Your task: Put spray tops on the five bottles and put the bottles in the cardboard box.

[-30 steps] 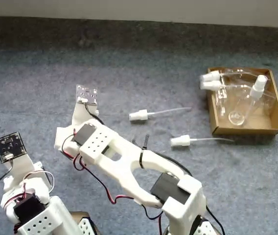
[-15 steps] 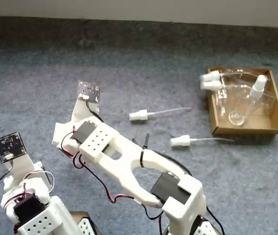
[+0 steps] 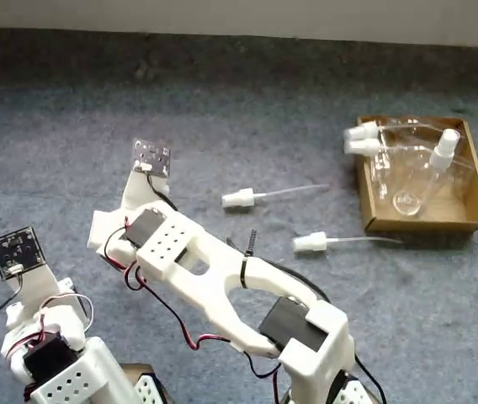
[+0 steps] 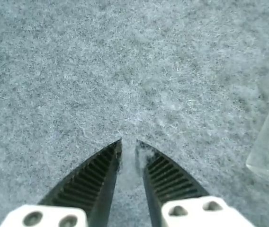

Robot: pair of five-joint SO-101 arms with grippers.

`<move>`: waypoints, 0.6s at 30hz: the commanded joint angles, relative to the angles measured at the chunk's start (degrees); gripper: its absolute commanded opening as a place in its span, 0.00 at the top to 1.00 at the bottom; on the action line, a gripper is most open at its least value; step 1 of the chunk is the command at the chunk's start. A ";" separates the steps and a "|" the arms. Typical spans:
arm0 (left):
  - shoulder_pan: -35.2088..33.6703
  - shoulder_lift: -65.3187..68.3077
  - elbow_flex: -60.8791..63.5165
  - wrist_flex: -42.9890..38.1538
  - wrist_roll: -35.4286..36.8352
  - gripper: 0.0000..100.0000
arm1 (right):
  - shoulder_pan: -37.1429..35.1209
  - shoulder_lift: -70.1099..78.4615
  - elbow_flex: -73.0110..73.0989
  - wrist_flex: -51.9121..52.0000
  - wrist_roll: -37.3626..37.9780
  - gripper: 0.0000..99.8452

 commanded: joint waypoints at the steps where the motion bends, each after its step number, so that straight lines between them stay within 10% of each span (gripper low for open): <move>1: 1.36 -0.40 -0.66 -1.14 -0.18 0.99 | 0.40 -0.48 -3.03 -4.44 -0.62 0.62; 18: 1.19 -0.40 -0.66 -1.14 -0.18 0.99 | 3.82 14.99 -16.48 12.53 -0.35 0.75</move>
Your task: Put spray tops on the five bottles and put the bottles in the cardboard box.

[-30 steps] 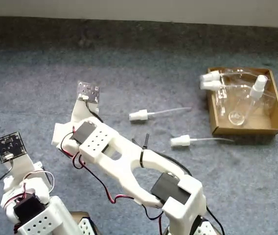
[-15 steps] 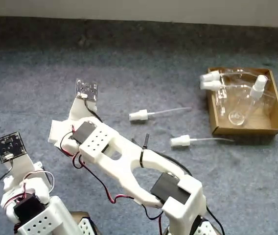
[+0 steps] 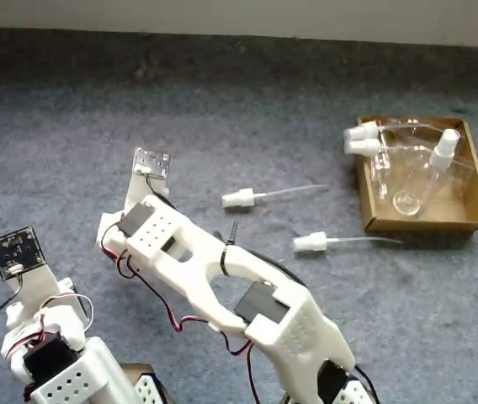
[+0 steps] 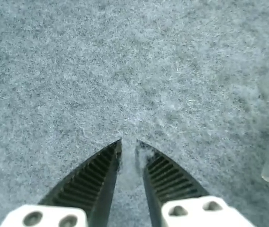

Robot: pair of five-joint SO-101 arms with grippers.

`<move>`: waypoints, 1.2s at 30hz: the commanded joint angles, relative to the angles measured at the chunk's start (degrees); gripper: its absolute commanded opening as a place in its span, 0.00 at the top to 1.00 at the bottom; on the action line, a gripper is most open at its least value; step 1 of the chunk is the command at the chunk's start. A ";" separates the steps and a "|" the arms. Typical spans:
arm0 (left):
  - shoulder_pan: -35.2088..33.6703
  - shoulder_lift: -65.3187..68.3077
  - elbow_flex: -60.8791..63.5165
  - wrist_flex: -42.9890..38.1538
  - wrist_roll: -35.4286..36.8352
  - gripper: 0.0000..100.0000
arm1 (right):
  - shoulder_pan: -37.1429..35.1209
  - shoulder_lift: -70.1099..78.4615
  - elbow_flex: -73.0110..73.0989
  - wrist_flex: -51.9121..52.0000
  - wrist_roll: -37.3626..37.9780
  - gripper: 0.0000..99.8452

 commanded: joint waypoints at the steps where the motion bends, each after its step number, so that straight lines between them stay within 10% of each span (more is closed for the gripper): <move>1: 1.19 -0.40 -0.66 -1.14 -0.18 0.99 | 2.68 0.84 -5.58 5.67 -0.35 0.77; 11: 1.36 -0.40 -0.40 -1.14 -0.18 0.99 | 9.63 2.59 -8.48 20.26 0.70 0.83; 36: 1.45 -0.40 -0.22 -1.14 -0.35 0.99 | 22.90 2.86 -7.96 42.59 67.34 0.83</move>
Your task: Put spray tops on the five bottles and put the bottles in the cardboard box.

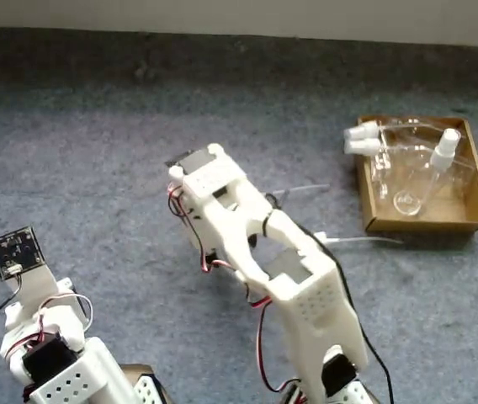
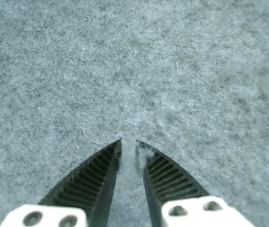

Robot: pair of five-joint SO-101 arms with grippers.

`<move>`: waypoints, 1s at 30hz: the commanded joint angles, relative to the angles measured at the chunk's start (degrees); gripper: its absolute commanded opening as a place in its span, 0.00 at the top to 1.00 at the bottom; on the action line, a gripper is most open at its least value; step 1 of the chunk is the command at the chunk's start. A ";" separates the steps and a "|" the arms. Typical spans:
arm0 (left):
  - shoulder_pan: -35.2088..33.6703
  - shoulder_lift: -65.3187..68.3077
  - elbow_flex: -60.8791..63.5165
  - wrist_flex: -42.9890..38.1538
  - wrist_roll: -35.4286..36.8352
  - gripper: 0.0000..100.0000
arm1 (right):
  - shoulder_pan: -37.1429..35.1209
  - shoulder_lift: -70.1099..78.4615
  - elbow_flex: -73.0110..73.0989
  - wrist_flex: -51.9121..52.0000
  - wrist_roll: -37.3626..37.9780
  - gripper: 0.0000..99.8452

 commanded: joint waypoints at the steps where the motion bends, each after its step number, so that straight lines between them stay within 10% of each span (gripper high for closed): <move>1: 1.45 -0.40 -0.22 -0.97 -0.35 0.99 | 4.35 -0.31 -2.07 2.86 12.48 0.83; 13: 1.45 -0.40 0.31 -0.97 -0.35 0.99 | 7.43 -0.75 -2.51 6.20 28.84 0.83; 30: 1.45 -0.40 0.66 -0.97 -0.35 0.99 | 0.57 -6.90 -2.68 6.46 29.71 0.68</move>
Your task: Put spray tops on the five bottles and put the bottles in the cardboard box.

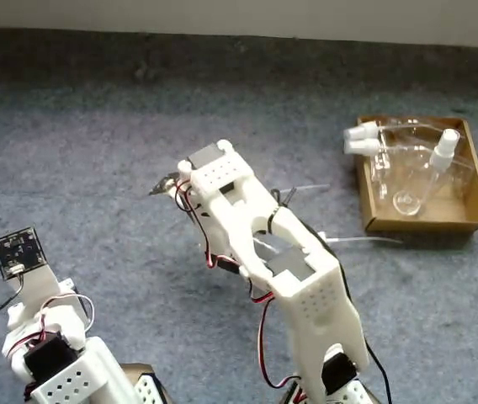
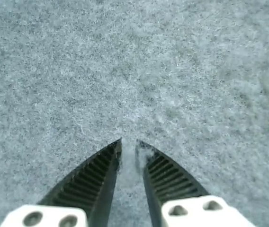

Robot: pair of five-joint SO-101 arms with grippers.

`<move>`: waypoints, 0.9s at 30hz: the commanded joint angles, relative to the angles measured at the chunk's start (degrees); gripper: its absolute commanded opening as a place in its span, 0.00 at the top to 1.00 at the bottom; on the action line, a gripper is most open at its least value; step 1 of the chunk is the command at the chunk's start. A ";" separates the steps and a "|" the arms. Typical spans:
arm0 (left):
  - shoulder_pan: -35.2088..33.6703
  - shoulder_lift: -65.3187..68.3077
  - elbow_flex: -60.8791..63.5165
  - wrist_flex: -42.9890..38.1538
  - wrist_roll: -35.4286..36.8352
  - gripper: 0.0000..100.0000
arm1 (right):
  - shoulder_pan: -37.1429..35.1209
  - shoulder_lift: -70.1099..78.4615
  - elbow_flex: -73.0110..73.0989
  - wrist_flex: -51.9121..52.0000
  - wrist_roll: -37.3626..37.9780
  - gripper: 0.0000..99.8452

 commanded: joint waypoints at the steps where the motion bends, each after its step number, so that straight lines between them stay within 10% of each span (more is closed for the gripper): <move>1: 1.45 -0.40 -0.31 -0.97 -0.35 0.99 | -0.04 -8.84 -2.59 1.54 0.70 0.68; 27: 1.54 -0.40 0.31 -0.97 -0.35 0.99 | 11.30 -64.40 28.00 -6.20 2.46 0.68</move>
